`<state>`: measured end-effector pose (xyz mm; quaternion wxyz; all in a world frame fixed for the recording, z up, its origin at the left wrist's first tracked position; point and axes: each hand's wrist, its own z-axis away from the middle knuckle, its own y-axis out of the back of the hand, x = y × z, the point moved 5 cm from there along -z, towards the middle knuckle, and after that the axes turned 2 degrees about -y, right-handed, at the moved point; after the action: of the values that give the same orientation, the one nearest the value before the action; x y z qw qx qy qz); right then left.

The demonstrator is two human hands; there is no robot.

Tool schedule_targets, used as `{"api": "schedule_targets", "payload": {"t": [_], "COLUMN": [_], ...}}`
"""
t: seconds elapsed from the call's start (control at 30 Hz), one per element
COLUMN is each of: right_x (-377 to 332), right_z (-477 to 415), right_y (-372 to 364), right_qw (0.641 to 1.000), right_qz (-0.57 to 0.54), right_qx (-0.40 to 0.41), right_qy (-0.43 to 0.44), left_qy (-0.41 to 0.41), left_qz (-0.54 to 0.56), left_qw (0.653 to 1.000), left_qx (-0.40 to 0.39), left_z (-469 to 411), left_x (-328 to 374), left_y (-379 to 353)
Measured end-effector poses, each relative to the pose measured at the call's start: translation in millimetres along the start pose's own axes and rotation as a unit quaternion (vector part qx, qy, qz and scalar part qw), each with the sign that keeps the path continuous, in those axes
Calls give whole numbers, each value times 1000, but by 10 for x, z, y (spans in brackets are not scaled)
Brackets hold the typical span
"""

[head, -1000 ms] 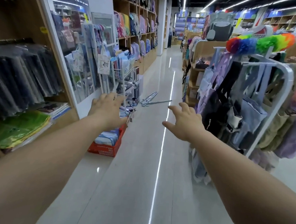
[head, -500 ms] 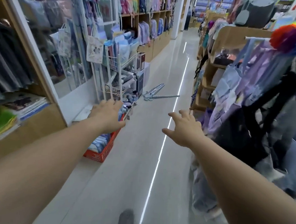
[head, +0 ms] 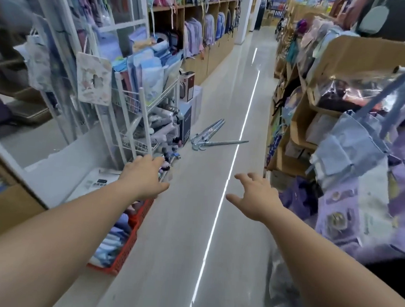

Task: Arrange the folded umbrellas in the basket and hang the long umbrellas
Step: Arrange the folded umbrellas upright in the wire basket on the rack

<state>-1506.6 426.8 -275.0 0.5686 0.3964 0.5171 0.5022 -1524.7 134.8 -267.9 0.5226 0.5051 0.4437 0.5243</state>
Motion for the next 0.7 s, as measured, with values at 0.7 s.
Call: {"api": "schedule_targets", "payload": {"t": [0.7], "right_x": [-60], "right_z": [-5496], "right_y": [-207], "right_qw": [972], "right_qz": [22], "right_qx": [-142], "right_qy": [186], "left_qy": [220], "left_qz": [139], "left_qw": [965], "left_qx": [-24], "left_z": [-4235], "left_x": [-363], "left_y": [-606]}}
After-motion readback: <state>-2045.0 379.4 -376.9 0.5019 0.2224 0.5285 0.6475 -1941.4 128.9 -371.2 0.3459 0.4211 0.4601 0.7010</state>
